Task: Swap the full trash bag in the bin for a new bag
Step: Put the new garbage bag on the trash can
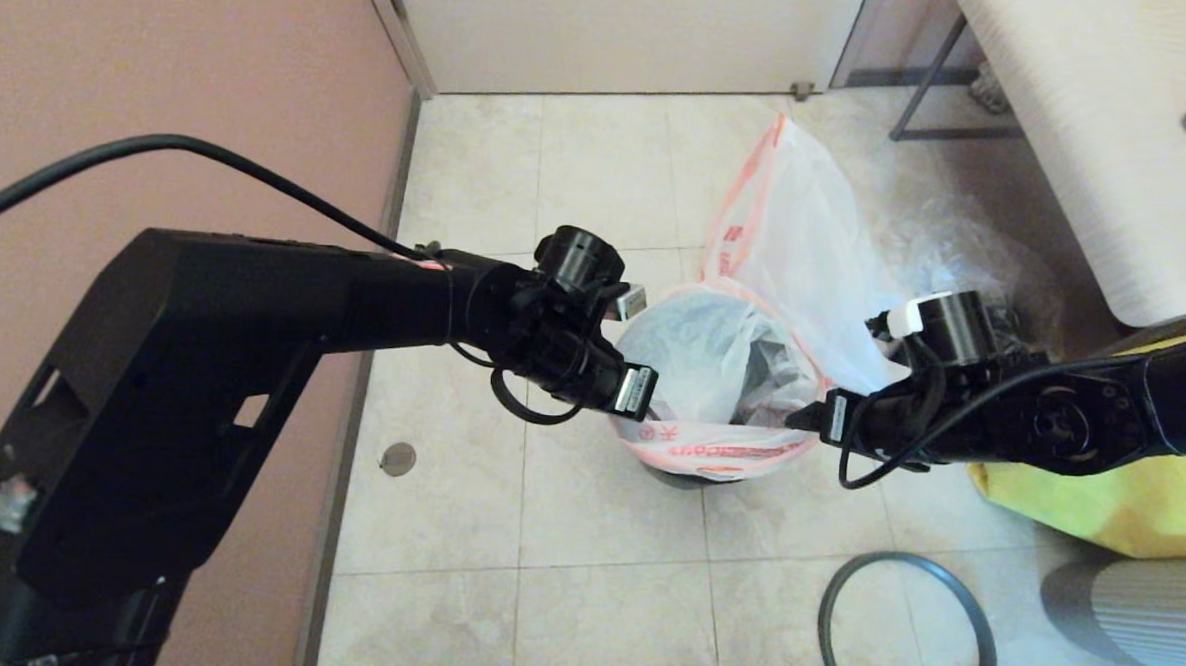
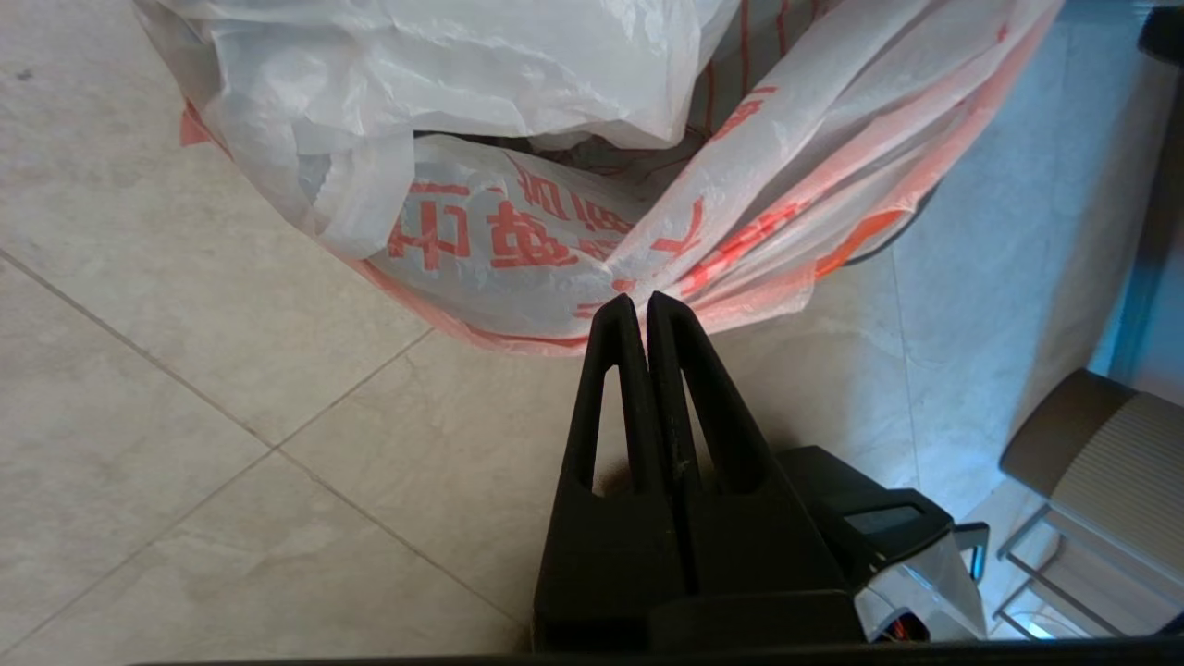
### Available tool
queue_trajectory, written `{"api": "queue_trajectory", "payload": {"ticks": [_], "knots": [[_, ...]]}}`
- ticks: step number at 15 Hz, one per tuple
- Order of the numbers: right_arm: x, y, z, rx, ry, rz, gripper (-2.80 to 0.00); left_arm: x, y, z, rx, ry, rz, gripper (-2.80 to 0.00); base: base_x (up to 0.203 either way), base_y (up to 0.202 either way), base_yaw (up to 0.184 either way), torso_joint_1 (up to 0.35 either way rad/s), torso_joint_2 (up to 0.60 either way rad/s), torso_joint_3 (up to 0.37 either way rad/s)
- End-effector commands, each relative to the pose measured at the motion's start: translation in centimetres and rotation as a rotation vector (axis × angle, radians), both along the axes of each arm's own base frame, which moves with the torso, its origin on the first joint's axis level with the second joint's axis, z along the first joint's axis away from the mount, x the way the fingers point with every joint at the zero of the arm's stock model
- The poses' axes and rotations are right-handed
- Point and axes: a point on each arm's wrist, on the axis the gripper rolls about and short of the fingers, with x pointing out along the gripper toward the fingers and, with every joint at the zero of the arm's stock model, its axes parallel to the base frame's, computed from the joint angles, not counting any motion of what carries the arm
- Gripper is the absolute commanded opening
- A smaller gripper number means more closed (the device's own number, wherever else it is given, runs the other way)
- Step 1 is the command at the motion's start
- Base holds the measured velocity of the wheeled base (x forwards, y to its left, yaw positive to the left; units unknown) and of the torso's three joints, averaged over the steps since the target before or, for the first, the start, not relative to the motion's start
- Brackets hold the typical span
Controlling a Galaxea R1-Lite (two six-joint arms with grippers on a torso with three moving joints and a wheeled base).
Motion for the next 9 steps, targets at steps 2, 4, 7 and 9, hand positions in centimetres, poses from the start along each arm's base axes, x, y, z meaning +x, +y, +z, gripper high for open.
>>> {"api": "queue_trajectory", "payload": {"ticks": [2, 4, 7, 9], "knots": [[-0.1, 1.1, -0.6, -0.008, 0.075, -0.015, -2.8, 0.0, 0.3, 0.6, -0.001, -0.015, 0.011, -2.8, 0.0, 0.0, 0.0, 0.0, 0.0, 0.0], [-0.2, 2.2, -1.8, 0.013, 0.123, -0.026, -2.8, -0.4, 1.1, 2.3, -0.016, -0.049, 0.031, -2.8, 0.0, 0.0, 0.0, 0.0, 0.0, 0.0], [-0.2, 5.9, -2.8, 0.055, 0.196, -0.061, -2.8, -1.2, 2.5, 5.0, -0.034, -0.107, 0.082, -2.8, 0.0, 0.0, 0.0, 0.0, 0.0, 0.0], [-0.7, 7.5, -3.7, 0.028, 0.267, -0.097, -2.8, -1.8, 3.5, 7.0, -0.043, -0.154, 0.133, -2.8, 0.0, 0.0, 0.0, 0.0, 0.0, 0.0]]}}
